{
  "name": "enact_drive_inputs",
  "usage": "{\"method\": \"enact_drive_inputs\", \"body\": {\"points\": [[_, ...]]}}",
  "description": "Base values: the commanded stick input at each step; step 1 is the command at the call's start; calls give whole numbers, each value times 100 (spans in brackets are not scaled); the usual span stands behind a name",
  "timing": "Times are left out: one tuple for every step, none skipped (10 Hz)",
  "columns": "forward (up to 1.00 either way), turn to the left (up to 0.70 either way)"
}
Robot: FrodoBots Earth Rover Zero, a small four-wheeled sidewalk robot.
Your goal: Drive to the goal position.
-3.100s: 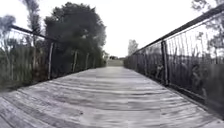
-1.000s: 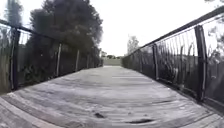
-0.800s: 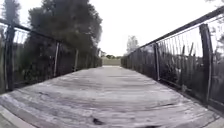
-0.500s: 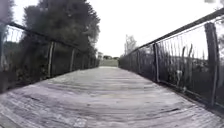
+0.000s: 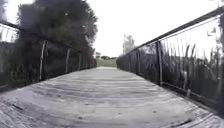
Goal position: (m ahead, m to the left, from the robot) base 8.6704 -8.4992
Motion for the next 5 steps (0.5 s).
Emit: {"method": "enact_drive_inputs", "body": {"points": [[69, 0], [69, 0], [69, 0], [69, 0], [69, 0]]}}
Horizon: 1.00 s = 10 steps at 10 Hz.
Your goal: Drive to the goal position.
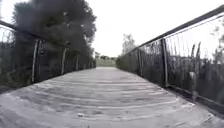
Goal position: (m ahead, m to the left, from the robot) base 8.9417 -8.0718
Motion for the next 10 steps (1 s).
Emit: {"method": "enact_drive_inputs", "body": {"points": [[69, 0], [69, 0], [69, 0], [69, 0], [69, 0], [69, 0], [69, 0], [70, 0], [69, 0], [69, 0]]}}
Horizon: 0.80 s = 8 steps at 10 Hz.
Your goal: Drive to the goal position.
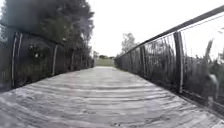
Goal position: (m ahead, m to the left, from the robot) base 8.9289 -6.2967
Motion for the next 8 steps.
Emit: {"method": "enact_drive_inputs", "body": {"points": [[69, 0], [69, 0], [69, 18], [69, 35], [70, 35], [69, 19], [69, 5], [69, 3]]}}
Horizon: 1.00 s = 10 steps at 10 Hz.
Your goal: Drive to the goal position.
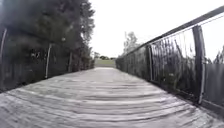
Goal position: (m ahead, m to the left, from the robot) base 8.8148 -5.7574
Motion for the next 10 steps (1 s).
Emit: {"method": "enact_drive_inputs", "body": {"points": [[69, 1], [69, 0], [69, 0], [69, 0], [69, 0], [69, 0], [70, 0], [69, 0], [69, 0], [69, 0]]}}
